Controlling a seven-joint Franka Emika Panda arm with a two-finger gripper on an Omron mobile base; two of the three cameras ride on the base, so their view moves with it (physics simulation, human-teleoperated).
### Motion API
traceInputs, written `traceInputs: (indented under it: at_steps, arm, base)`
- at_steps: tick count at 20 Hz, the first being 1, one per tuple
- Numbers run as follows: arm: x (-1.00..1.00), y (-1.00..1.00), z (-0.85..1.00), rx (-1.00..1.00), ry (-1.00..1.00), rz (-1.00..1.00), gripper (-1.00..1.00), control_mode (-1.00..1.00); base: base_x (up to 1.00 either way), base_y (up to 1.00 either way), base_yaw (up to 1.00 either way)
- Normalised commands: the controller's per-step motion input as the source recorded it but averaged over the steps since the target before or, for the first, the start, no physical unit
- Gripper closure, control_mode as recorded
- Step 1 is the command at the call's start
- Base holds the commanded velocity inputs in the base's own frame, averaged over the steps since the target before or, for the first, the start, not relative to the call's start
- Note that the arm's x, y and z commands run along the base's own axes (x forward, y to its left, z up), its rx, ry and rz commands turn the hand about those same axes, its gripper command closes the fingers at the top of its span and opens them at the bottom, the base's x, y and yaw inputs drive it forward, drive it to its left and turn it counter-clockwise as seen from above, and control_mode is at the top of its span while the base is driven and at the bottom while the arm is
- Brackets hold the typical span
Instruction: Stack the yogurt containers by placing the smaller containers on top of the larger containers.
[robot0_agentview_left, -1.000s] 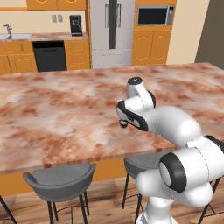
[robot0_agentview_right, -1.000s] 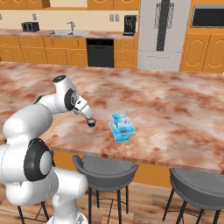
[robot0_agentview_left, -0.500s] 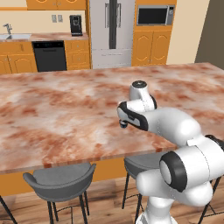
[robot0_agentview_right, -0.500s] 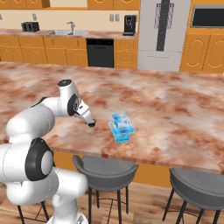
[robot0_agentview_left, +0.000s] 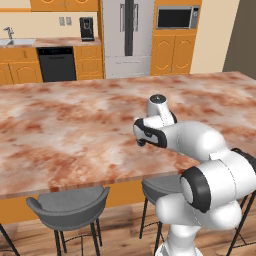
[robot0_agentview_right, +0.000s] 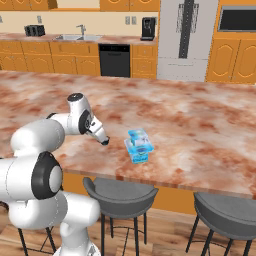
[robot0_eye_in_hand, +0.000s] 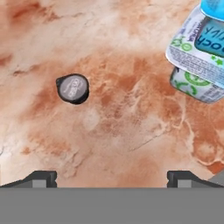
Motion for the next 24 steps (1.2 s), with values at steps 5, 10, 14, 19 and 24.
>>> traceInputs:
  at_steps: [5,10,14,19,24]
  arm:
    - [0.18,0.0,-0.14,0.01,-0.02,0.0,-1.0,-1.0]
    - [0.14,0.0,-0.14,0.02,-0.01,-0.01,-1.0,-1.0]
    - [0.22,0.0,-0.08,0.05,0.0,-0.02,-1.0,-1.0]
    - [0.2,0.0,-0.04,0.04,0.0,-0.02,-1.0,-1.0]
    - [0.16,0.0,-0.07,0.0,0.0,-0.01,-1.0,-1.0]
  base:
    - [0.0,0.0,0.0]
    - [0.0,0.0,0.0]
    - [0.0,0.0,0.0]
    - [0.0,0.0,0.0]
    - [0.0,0.0,0.0]
